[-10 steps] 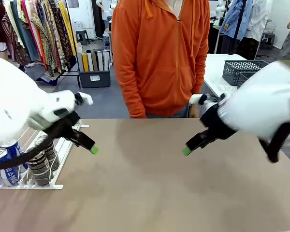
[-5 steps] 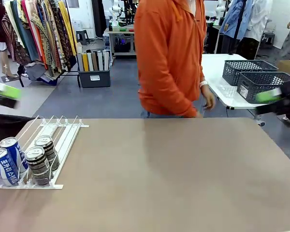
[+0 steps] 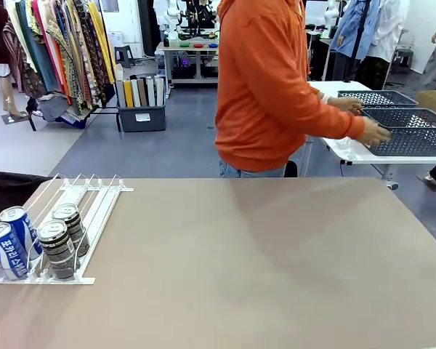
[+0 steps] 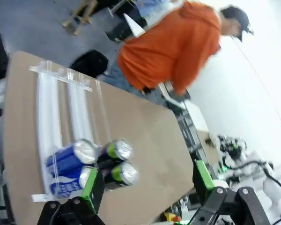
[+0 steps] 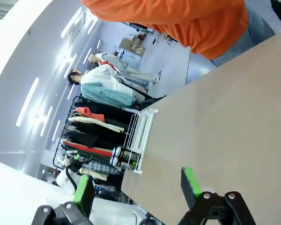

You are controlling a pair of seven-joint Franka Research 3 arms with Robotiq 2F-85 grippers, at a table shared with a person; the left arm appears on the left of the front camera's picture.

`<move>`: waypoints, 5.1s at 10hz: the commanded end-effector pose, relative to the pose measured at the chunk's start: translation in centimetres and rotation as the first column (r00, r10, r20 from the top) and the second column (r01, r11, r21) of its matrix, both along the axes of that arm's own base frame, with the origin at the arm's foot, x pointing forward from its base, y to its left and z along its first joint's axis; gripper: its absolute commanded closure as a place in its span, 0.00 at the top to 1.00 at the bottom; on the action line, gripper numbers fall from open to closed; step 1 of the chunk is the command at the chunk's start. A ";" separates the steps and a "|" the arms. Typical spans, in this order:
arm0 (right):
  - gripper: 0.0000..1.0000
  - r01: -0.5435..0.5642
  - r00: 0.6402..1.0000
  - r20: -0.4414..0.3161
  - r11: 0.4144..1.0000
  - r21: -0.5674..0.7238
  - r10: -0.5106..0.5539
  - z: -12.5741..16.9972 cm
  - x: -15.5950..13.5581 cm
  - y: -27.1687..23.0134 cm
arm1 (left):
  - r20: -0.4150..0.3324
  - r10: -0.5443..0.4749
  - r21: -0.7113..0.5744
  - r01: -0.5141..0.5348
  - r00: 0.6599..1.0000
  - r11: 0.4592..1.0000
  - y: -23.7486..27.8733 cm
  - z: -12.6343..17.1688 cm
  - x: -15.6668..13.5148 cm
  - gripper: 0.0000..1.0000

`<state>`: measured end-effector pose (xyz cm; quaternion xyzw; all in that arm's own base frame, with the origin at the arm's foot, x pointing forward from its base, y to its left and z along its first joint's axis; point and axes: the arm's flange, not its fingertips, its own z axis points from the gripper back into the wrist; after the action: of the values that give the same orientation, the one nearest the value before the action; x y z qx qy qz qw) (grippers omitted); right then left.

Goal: Retrieve and store the cans from the dispenser.
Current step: Pick up one can from the Automatic Can Dispenser and place it in the middle of the table.

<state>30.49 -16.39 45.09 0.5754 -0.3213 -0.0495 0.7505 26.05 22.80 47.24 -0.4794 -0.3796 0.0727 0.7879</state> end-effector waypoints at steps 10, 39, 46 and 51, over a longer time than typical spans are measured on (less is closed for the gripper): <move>1.00 -0.016 1.000 -0.002 1.000 -0.019 0.016 1.3 -0.5 0.2 | -0.305 -0.026 0.720 0.249 0.952 0.648 -9.7 5.2 1.4 1.00; 1.00 -0.016 1.000 -0.002 1.000 -0.019 0.016 1.3 -0.5 0.2 | -0.597 0.265 0.752 0.412 0.757 0.515 -19.3 -7.0 11.3 0.00; 1.00 -0.016 1.000 -0.002 1.000 -0.019 0.016 1.3 -0.5 0.2 | -0.549 0.281 0.777 0.357 0.787 0.519 -19.2 -3.5 9.6 0.00; 1.00 -0.016 1.000 -0.002 1.000 -0.019 0.016 1.3 -0.5 0.2 | -0.311 0.168 0.829 0.181 0.936 0.529 -17.9 9.5 0.0 0.00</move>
<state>29.54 -16.19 45.97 0.5654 -0.3039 -0.0418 0.7657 27.67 3.92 55.79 -0.0007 -0.1725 -0.0199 0.9848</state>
